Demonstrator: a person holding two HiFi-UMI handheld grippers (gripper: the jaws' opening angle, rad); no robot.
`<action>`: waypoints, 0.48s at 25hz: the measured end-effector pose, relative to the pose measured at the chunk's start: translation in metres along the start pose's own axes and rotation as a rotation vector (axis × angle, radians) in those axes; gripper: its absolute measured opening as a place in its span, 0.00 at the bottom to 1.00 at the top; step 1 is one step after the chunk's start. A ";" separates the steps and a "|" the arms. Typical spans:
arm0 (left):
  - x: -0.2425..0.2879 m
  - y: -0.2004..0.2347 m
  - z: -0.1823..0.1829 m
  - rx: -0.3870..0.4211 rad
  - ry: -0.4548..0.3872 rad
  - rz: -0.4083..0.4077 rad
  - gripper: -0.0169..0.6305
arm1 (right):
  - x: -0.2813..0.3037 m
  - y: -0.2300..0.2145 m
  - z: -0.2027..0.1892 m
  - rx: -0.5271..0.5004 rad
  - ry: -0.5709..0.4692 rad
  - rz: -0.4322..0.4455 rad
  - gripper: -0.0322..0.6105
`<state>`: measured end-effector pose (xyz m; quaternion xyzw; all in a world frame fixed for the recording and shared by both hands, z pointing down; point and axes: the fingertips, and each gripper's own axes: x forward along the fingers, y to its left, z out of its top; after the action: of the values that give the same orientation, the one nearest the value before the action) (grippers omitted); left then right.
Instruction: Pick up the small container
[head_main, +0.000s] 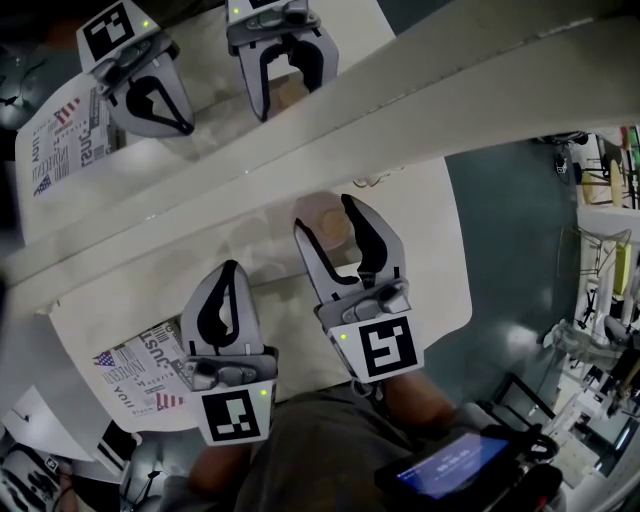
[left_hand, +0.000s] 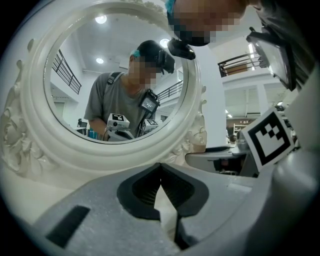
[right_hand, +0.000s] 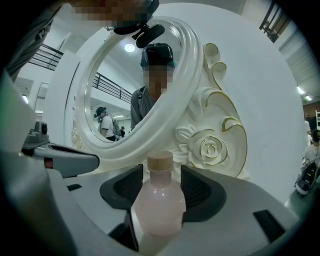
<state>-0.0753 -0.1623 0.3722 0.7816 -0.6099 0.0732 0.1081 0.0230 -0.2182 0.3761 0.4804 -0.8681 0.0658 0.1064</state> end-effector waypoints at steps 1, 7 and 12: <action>0.000 0.000 0.000 -0.001 -0.002 -0.002 0.05 | 0.001 0.000 0.001 0.000 -0.001 0.001 0.41; 0.000 -0.002 0.001 -0.007 -0.006 -0.014 0.05 | 0.001 0.001 0.002 0.000 0.000 -0.001 0.41; -0.001 -0.002 0.002 -0.003 -0.015 -0.016 0.05 | 0.000 0.001 0.005 -0.010 -0.016 -0.013 0.35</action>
<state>-0.0734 -0.1615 0.3694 0.7870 -0.6043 0.0656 0.1053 0.0214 -0.2185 0.3714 0.4862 -0.8660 0.0571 0.1024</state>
